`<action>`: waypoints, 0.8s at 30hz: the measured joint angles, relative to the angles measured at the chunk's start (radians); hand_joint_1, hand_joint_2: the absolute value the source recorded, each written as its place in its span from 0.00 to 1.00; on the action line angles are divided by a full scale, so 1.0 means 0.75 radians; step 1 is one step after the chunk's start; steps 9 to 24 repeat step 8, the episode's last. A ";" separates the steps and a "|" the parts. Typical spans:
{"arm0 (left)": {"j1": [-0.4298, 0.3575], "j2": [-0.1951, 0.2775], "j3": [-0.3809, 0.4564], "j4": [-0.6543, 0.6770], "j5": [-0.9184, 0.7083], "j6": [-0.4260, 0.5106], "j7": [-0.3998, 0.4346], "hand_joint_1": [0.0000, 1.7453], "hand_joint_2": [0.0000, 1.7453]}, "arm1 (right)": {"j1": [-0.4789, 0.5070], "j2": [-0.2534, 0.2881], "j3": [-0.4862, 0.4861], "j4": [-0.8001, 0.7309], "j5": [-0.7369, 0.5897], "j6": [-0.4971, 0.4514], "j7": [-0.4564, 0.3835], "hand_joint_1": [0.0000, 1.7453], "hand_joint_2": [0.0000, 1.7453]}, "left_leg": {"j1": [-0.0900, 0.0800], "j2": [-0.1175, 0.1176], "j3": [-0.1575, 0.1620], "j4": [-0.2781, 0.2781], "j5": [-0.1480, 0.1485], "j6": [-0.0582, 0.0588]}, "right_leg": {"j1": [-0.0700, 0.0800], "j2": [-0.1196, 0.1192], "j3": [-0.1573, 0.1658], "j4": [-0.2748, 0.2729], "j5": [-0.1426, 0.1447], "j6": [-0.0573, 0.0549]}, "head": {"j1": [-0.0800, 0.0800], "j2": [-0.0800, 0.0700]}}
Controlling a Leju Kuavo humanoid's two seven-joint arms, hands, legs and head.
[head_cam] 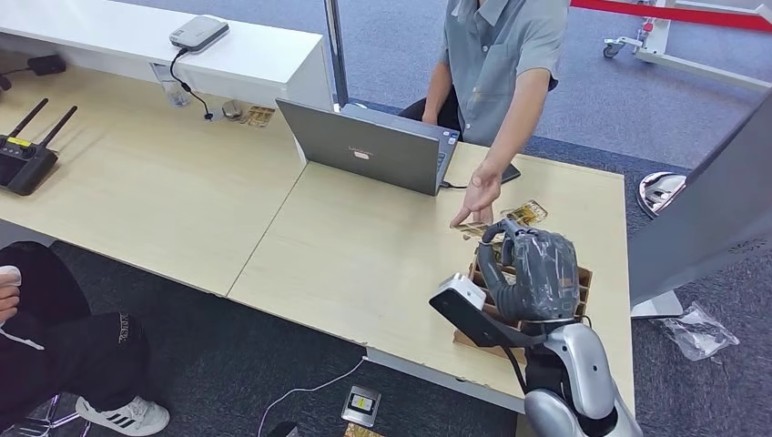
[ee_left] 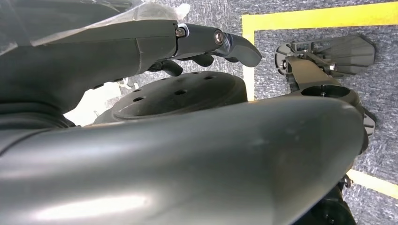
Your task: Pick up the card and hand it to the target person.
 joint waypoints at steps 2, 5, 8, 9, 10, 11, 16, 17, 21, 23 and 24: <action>0.000 -0.002 0.000 0.000 0.002 0.009 0.002 0.00 0.00 | -0.008 0.005 0.009 0.018 0.001 0.002 0.002 1.00 1.00 | 0.000 0.000 0.000 0.000 0.000 0.000 | 0.000 0.000 0.000 0.000 0.000 0.000 | 0.000 0.000; 0.000 -0.004 0.000 0.000 0.005 0.025 0.010 0.00 0.00 | -0.028 0.017 0.026 0.059 0.011 0.004 0.008 1.00 1.00 | 0.000 0.000 -0.001 0.000 0.000 0.000 | 0.000 0.000 -0.001 0.000 0.000 0.000 | 0.000 0.000; 0.000 -0.009 0.001 0.000 0.006 0.039 0.017 0.00 0.00 | -0.048 0.029 0.043 0.102 0.013 -0.001 0.016 0.94 1.00 | 0.000 0.000 -0.001 0.000 0.000 0.000 | 0.000 0.000 -0.001 0.000 0.000 0.000 | 0.000 0.000; 0.000 -0.009 0.001 0.000 0.006 0.039 0.017 0.00 0.00 | -0.048 0.029 0.043 0.102 0.013 -0.001 0.016 0.94 1.00 | 0.000 0.000 -0.001 0.000 0.000 0.000 | 0.000 0.000 -0.001 0.000 0.000 0.000 | 0.000 0.000; 0.000 -0.009 0.001 0.000 0.006 0.039 0.017 0.00 0.00 | -0.048 0.029 0.043 0.102 0.013 -0.001 0.016 0.94 1.00 | 0.000 0.000 -0.001 0.000 0.000 0.000 | 0.000 0.000 -0.001 0.000 0.000 0.000 | 0.000 0.000; 0.000 -0.009 0.001 0.000 0.006 0.039 0.017 0.00 0.00 | -0.048 0.029 0.043 0.102 0.013 -0.001 0.016 0.94 1.00 | 0.000 0.000 -0.001 0.000 0.000 0.000 | 0.000 0.000 -0.001 0.000 0.000 0.000 | 0.000 0.000; 0.000 -0.009 0.001 0.000 0.006 0.039 0.017 0.00 0.00 | -0.048 0.029 0.043 0.102 0.013 -0.001 0.016 0.94 1.00 | 0.000 0.000 -0.001 0.000 0.000 0.000 | 0.000 0.000 -0.001 0.000 0.000 0.000 | 0.000 0.000; 0.000 -0.009 0.001 0.000 0.006 0.039 0.017 0.00 0.00 | -0.048 0.029 0.043 0.102 0.013 -0.001 0.016 0.94 1.00 | 0.000 0.000 -0.001 0.000 0.000 0.000 | 0.000 0.000 -0.001 0.000 0.000 0.000 | 0.000 0.000; 0.000 -0.009 0.001 0.000 0.006 0.039 0.017 0.00 0.00 | -0.048 0.029 0.043 0.102 0.013 -0.001 0.016 0.94 1.00 | 0.000 0.000 -0.001 0.000 0.000 0.000 | 0.000 0.000 -0.001 0.000 0.000 0.000 | 0.000 0.000; 0.000 -0.009 0.001 0.000 0.006 0.039 0.017 0.00 0.00 | -0.048 0.029 0.043 0.102 0.013 -0.001 0.016 0.94 1.00 | 0.000 0.000 -0.001 0.000 0.000 0.000 | 0.000 0.000 -0.001 0.000 0.000 0.000 | 0.000 0.000; 0.000 -0.009 0.001 0.000 0.006 0.039 0.017 0.00 0.00 | -0.048 0.029 0.043 0.102 0.013 -0.001 0.016 0.94 1.00 | 0.000 0.000 -0.001 0.000 0.000 0.000 | 0.000 0.000 -0.001 0.000 0.000 0.000 | 0.000 0.000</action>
